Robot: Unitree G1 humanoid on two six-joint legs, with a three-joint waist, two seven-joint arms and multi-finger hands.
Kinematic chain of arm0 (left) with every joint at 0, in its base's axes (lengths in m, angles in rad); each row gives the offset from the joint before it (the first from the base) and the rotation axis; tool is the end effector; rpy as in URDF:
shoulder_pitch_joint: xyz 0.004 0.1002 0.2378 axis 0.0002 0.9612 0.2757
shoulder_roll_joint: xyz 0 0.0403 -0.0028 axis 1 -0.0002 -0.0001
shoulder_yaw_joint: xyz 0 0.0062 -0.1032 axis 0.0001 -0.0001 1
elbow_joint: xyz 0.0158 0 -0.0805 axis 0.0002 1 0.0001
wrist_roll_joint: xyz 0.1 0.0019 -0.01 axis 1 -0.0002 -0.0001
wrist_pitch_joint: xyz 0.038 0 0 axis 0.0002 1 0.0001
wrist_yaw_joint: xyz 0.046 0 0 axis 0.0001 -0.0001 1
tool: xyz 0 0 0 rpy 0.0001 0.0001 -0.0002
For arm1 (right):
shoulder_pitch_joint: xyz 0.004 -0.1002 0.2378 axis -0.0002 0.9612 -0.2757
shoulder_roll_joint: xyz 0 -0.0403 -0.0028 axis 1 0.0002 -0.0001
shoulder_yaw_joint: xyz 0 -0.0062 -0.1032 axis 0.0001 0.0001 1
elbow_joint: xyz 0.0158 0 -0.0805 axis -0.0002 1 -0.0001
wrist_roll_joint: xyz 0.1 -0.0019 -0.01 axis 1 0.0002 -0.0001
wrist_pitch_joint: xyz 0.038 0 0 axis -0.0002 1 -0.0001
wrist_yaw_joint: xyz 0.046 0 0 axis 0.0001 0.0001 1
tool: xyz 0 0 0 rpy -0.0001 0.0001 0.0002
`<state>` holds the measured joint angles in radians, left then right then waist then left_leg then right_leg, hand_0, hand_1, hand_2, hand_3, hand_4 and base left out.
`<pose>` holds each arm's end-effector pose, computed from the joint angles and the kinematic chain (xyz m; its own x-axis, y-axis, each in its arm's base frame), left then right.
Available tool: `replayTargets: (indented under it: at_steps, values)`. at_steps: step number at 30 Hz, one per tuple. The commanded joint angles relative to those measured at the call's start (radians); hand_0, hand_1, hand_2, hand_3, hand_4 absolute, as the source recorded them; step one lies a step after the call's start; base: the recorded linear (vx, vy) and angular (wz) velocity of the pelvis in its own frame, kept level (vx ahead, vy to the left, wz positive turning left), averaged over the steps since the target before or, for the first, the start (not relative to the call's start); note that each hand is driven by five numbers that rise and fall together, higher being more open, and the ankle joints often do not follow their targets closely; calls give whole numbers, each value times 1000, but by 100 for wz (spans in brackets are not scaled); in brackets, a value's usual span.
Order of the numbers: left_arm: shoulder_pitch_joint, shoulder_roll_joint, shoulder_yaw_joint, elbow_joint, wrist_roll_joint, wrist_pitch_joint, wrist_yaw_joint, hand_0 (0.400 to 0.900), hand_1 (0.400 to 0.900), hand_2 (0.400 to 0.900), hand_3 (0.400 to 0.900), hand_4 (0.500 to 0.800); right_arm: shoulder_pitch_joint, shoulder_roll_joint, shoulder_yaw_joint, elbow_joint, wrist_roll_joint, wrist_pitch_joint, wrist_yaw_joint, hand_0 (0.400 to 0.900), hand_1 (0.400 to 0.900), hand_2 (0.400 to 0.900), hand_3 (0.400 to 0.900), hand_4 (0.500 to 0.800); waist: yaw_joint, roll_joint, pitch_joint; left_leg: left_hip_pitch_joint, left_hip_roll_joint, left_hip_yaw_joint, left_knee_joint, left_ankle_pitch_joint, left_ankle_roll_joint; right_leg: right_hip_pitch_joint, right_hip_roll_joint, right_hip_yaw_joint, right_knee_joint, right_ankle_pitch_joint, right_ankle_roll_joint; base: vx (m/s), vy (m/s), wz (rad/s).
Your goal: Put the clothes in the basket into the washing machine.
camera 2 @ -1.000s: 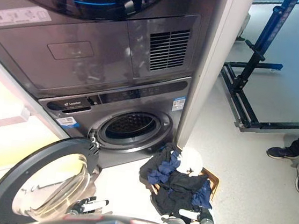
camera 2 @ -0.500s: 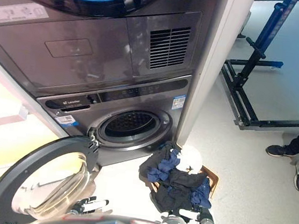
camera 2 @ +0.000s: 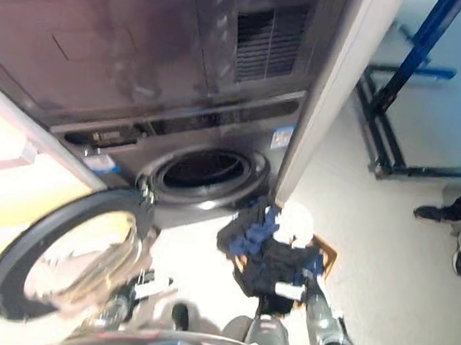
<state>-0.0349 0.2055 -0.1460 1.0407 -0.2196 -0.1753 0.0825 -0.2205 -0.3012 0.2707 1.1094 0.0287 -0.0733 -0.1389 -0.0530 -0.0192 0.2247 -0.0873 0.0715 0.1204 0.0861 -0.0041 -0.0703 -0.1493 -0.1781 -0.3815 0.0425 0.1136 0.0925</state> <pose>0.1224 0.2038 -0.0981 0.6640 0.1761 -0.7267 -0.0924 0.9838 0.1539 0.1707 -0.2213 -0.0781 0.6945 -0.2175 -0.6858 -0.1402 0.8940 -0.4255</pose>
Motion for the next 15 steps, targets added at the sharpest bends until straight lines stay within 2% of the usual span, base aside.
replayTargets:
  at_steps: [1,3,7,9,10,12,13,15]
  values:
    - [-24,98,-10,-208,-79,-99,57,900,900,900,900,800,-184,-96,41,-151,-53,-66,-69,900,900,900,900,800,16,-24,109,-205,-68,-52,136,-1,18,-190,-64,-31,171,-51,80,-224,31,17]
    - [-8,133,-16,-325,-103,-125,67,900,900,900,900,800,-240,-158,67,-199,-80,-74,-79,900,900,900,900,800,27,-20,133,-304,-67,-52,198,-16,18,-277,-82,-31,212,-53,77,-221,11,15]
    - [-18,171,-24,-497,-143,-159,96,900,900,900,900,800,-395,-231,120,-196,-102,-83,-121,900,900,900,900,800,54,-3,190,-487,-60,-52,298,-26,24,-472,-113,-20,316,-61,68,-243,16,4]
    - [-24,180,-28,-532,-141,-165,107,900,900,900,900,800,-434,-241,129,-180,-106,-90,-134,900,900,900,900,800,57,2,198,-542,-60,-56,331,-30,25,-522,-121,-16,340,-64,66,-199,-4,6]
    - [-39,194,-35,-598,-141,-176,126,900,900,900,900,800,-507,-265,141,-161,-109,-92,-161,900,900,900,900,800,64,13,220,-630,-62,-59,384,-36,27,-604,-139,-13,392,-69,65,-221,-8,11]
    - [-65,198,-44,-631,-142,-189,150,900,900,900,900,800,-580,-283,165,-142,-115,-100,-183,900,900,900,900,800,69,23,231,-725,-65,-59,443,-42,28,-695,-150,-2,444,-75,62,-174,4,2]
    - [-76,204,-50,-654,-142,-194,158,900,900,900,900,800,-611,-289,177,-129,-117,-102,-189,900,900,900,900,800,80,32,230,-752,-65,-72,478,-83,23,-727,-143,8,491,-114,74,-53,8,-3]
    - [-97,207,-59,-696,-142,-203,176,900,900,900,900,800,-673,-305,205,-119,-128,-105,-197,900,900,900,900,800,84,39,239,-839,-68,-75,542,-98,25,-817,-151,17,557,-128,71,-84,5,4]
